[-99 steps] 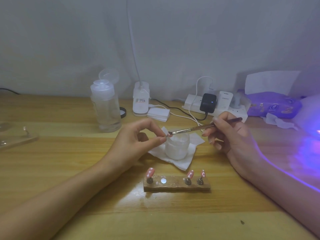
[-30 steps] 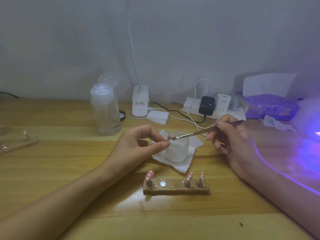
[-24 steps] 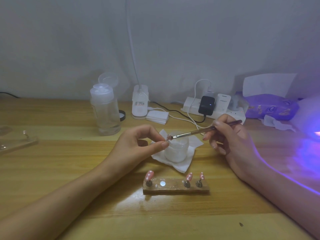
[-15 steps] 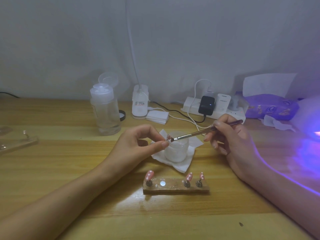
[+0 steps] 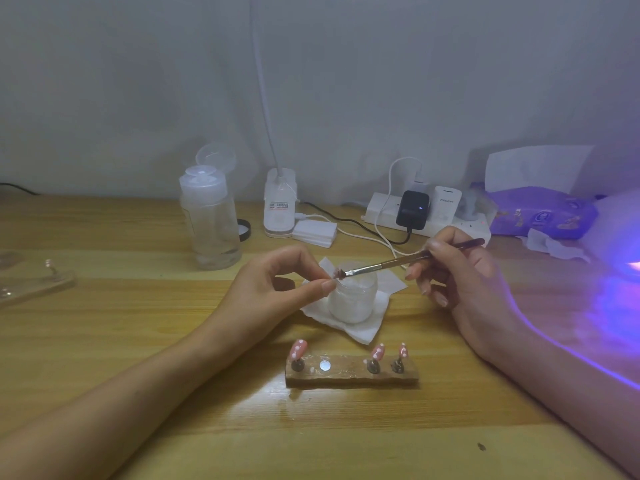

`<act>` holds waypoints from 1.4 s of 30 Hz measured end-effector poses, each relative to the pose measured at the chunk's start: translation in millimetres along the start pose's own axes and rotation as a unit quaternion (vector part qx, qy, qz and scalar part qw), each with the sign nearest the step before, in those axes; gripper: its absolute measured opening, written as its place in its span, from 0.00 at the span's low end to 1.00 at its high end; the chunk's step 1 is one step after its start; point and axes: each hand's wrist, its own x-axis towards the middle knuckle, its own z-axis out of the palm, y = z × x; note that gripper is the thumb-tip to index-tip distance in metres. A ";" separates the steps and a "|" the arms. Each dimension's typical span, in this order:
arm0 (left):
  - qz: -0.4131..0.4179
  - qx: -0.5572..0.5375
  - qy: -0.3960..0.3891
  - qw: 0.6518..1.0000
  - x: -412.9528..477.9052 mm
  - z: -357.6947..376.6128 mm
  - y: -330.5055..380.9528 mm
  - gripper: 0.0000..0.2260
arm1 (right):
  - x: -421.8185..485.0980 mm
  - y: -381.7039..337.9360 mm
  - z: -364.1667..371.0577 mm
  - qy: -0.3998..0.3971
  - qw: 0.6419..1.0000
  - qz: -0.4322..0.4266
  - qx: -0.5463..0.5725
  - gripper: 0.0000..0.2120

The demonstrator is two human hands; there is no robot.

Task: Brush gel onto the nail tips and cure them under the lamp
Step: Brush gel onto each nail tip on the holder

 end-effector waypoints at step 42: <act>-0.014 -0.003 0.002 1.000 -1.6 0.8 2.2 0.09 | -2.0 0.1 1.4 0.022 1.000 -0.005 -0.017 0.14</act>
